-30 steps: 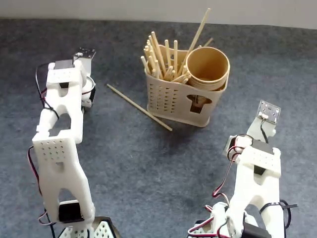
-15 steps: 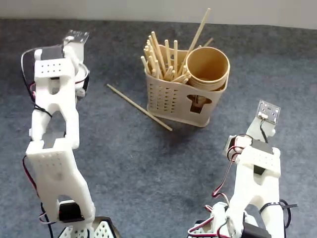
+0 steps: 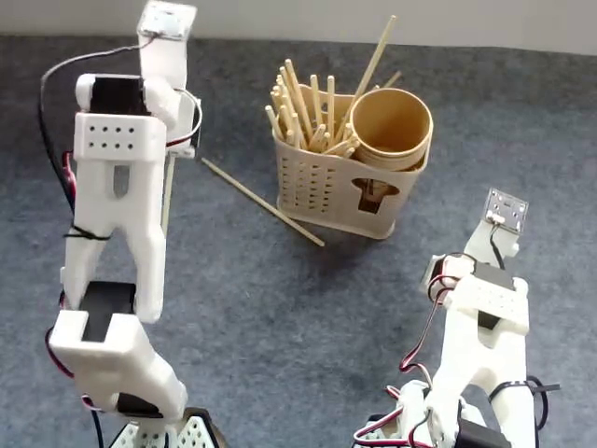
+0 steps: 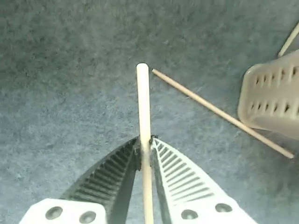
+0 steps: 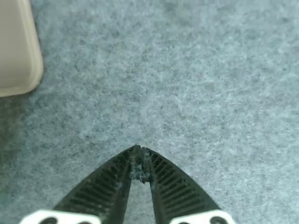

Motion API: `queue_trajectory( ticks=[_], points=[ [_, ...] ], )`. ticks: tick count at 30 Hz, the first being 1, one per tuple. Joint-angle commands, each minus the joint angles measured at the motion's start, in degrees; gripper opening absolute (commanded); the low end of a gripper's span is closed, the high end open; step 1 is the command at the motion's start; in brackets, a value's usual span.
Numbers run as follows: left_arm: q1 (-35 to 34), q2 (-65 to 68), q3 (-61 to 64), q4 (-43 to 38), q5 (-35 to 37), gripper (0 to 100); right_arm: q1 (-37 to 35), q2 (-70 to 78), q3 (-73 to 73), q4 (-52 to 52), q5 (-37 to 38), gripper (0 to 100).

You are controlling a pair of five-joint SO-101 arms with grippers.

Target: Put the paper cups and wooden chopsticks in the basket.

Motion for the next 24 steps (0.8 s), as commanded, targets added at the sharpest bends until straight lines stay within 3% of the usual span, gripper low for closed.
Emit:
queue_trajectory(
  ticks=[1,5,14,24],
  points=[
    [3.38,-6.9,-2.68,0.35,2.11,1,-0.48,-1.8,-0.22,-0.92,0.0,0.6],
    [6.2,-11.47,-2.77,0.09,2.11,1,-0.48,-1.8,-0.22,-0.92,0.0,0.6],
    [12.62,-19.65,-2.68,-9.32,2.2,1,-0.48,-1.8,-0.22,-0.92,0.0,0.6],
    [18.24,-21.67,-2.51,-28.57,2.11,1,-0.48,-1.8,-0.22,-0.92,0.0,0.6]
  ],
)
